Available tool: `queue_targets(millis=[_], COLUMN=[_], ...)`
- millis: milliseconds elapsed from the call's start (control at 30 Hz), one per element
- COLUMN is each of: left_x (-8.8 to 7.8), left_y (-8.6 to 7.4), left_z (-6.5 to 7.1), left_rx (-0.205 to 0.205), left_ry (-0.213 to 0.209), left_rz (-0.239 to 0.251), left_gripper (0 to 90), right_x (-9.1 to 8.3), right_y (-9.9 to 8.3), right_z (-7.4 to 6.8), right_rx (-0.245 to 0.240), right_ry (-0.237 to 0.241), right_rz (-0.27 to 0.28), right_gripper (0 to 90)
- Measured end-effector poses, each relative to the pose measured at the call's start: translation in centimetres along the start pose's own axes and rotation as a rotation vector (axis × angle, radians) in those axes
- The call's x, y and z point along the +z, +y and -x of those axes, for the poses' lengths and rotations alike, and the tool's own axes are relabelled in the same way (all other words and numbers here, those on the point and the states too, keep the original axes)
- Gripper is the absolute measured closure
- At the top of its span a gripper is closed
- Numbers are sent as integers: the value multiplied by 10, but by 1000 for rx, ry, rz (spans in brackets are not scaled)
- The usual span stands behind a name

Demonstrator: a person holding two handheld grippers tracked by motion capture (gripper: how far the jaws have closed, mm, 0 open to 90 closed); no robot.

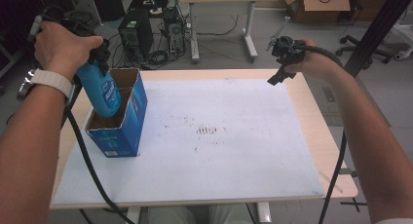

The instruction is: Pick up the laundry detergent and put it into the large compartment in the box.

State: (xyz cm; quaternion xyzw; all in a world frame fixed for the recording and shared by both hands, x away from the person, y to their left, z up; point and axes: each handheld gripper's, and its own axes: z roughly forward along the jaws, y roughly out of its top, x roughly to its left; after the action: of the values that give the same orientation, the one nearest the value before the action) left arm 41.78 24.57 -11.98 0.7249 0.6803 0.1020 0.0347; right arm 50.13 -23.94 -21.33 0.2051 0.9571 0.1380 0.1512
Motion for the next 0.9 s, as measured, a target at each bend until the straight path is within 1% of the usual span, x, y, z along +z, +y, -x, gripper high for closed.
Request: queue_targets(millis=[67,100,133,167,200,233,267,300,333,367,400,433,467,500,633,800,833,900], left_x=[9,9,13,20,20,28,28,36,36,43,43,47,55,55,71,86,92,95], left_y=[0,0,0,0,0,0,0,-1,-1,-1,-1,-2,-2,-2,-5,-7,-8,-9], left_z=[-2,-2,-1,0,0,0,0,0,0,1,1,0,0,0,0,-2,-2,-3], left_rx=[0,0,1,8,8,13,13,18,18,19,19,17,14,14,16,18,17,17], left_ry=[-9,-9,-9,-6,-6,-3,-3,0,0,0,0,0,-2,-2,1,7,4,1], left_rz=[-4,-4,-6,-8,-8,-13,-13,-13,-13,-14,-14,-14,-20,-20,-26,-25,-28,-30], left_gripper=[375,375,375,375,375,375,375,375,375,375,375,375,375,375,375,375,375,375], right_x=[1,1,2,2,2,4,4,4,4,4,3,3,3,3,4,6,6,7], right_y=[0,0,0,0,0,0,0,0,0,0,0,0,0,0,0,1,2,2], right_z=[0,0,0,0,0,-1,-1,-2,-1,-1,-1,-1,-1,-1,-1,-1,-1,-2], right_rx=[4,5,4,3,3,3,3,0,1,3,4,5,6,6,4,4,4,4], right_ry=[-1,-1,0,0,0,2,2,1,1,1,0,0,0,0,0,1,2,0], right_rz=[-2,-3,-4,-7,-7,-13,-13,-16,-16,-15,-14,-13,-14,-14,-19,-22,-22,-23], right_gripper=[97,97,97,97,97,97,97,97,97,97,97,97,97,97,97,97,97,97])
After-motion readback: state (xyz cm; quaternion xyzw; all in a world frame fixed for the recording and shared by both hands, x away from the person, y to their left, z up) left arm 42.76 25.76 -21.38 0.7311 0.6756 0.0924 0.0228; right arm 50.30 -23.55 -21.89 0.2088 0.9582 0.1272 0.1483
